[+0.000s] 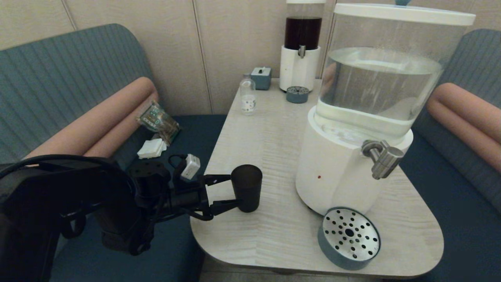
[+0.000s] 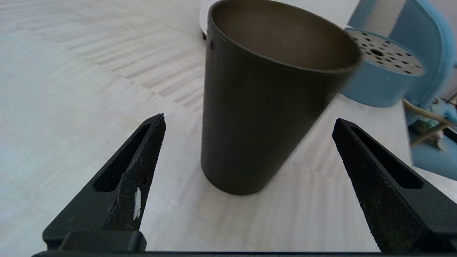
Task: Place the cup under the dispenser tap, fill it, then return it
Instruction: Pick up the cup
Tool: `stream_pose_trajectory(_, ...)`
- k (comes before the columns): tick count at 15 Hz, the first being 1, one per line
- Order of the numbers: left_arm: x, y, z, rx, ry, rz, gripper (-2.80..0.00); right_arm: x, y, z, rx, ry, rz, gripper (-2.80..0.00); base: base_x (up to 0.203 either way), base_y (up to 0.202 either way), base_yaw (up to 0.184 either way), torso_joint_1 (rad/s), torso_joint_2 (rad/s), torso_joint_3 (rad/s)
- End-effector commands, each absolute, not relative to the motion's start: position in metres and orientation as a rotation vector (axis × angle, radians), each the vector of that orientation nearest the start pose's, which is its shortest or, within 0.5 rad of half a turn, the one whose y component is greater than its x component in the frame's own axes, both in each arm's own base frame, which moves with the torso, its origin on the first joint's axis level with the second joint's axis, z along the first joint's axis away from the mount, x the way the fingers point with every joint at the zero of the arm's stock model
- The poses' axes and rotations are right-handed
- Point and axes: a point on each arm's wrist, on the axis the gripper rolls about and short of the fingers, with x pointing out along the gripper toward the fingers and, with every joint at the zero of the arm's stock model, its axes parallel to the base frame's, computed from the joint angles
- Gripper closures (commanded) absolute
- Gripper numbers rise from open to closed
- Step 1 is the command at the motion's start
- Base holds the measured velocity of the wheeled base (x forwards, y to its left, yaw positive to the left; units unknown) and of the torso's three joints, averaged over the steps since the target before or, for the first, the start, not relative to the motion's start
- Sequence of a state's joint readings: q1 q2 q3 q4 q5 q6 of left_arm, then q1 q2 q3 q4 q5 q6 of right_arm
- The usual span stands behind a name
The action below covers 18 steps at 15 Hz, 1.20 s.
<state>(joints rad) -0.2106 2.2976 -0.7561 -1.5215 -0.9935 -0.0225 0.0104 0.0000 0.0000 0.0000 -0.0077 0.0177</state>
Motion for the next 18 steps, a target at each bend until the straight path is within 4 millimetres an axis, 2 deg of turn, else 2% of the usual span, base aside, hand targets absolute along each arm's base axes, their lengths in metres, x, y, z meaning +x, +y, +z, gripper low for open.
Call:
stream_pose_trajectory(1,0.366,-0.102,0.046,-0.023,0.020,-1.197,-2.80,-0.023,0.000,0.075,0.017,0.000,0.003,0.00,0.000,0.000,0.000,0.000,0.00,0.000)
stream_pose_trajectory(8,0.377,-0.124,0.042,-0.020,-0.007,-1.179,-2.80,-0.023,0.000,0.075,0.017,0.000,0.003,0.00,0.000,0.000,0.000,0.000,0.00,0.000)
stream_pose_trajectory(18,0.382,-0.126,0.043,-0.022,-0.021,-1.155,-2.80,-0.023,0.000,0.075,0.018,0.000,0.003,0.00,0.000,0.000,0.000,0.000,0.00,0.000)
